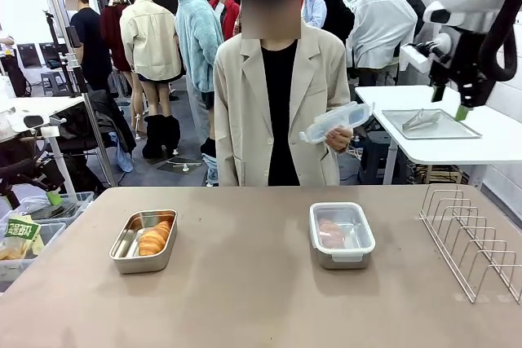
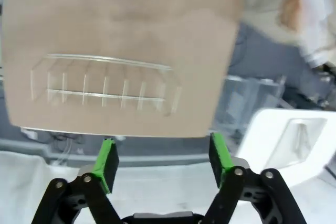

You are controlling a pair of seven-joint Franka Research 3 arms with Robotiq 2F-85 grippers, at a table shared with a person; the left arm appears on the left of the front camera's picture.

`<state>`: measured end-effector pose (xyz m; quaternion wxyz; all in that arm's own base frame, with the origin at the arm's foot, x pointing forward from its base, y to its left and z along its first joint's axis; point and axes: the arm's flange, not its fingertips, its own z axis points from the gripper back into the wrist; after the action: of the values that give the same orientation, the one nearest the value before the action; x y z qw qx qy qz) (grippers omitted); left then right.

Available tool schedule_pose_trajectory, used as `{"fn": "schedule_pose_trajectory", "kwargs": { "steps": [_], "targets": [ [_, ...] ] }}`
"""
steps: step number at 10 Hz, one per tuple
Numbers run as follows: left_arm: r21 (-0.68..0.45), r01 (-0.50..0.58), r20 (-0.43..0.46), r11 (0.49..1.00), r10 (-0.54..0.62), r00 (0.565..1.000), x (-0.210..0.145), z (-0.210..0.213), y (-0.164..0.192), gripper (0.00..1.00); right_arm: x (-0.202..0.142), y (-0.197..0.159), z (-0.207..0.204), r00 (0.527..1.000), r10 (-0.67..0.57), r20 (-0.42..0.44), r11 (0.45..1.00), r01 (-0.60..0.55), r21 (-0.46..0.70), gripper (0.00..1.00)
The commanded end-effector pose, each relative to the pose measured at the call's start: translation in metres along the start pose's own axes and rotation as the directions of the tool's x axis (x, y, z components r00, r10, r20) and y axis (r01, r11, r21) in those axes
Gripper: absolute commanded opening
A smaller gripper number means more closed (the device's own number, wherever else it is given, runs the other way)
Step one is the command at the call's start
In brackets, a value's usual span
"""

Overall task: Place the bread in airtight containers.
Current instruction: Release when the human grabs the Airtight Container lid.

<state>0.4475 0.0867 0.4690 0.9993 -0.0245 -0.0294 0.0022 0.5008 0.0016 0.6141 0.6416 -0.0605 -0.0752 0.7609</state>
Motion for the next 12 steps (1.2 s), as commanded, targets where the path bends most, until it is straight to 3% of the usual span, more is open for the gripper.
{"fn": "schedule_pose_trajectory", "kwargs": {
  "steps": [1, 4, 12],
  "targets": [
    [0.013, -0.017, 0.013, 1.000, 0.017, 1.000, 0.000, 0.000, 0.000, 1.00, -0.029, -0.025, -0.006, 0.984, -0.115, 0.135, 0.986, 0.097, 0.138, 1.00],
    [0.013, -0.017, 0.013, 1.000, 0.017, 1.000, 0.000, 0.000, 0.000, 1.00, -0.062, -0.030, -0.032, 0.961, -0.171, 0.220, 0.967, 0.120, 0.224, 1.00],
    [0.013, -0.017, 0.013, 1.000, 0.017, 1.000, 0.000, 0.000, 0.000, 1.00, -0.066, -0.023, -0.045, 0.964, -0.182, 0.194, 0.964, 0.136, 0.229, 1.00]
  ]
}}
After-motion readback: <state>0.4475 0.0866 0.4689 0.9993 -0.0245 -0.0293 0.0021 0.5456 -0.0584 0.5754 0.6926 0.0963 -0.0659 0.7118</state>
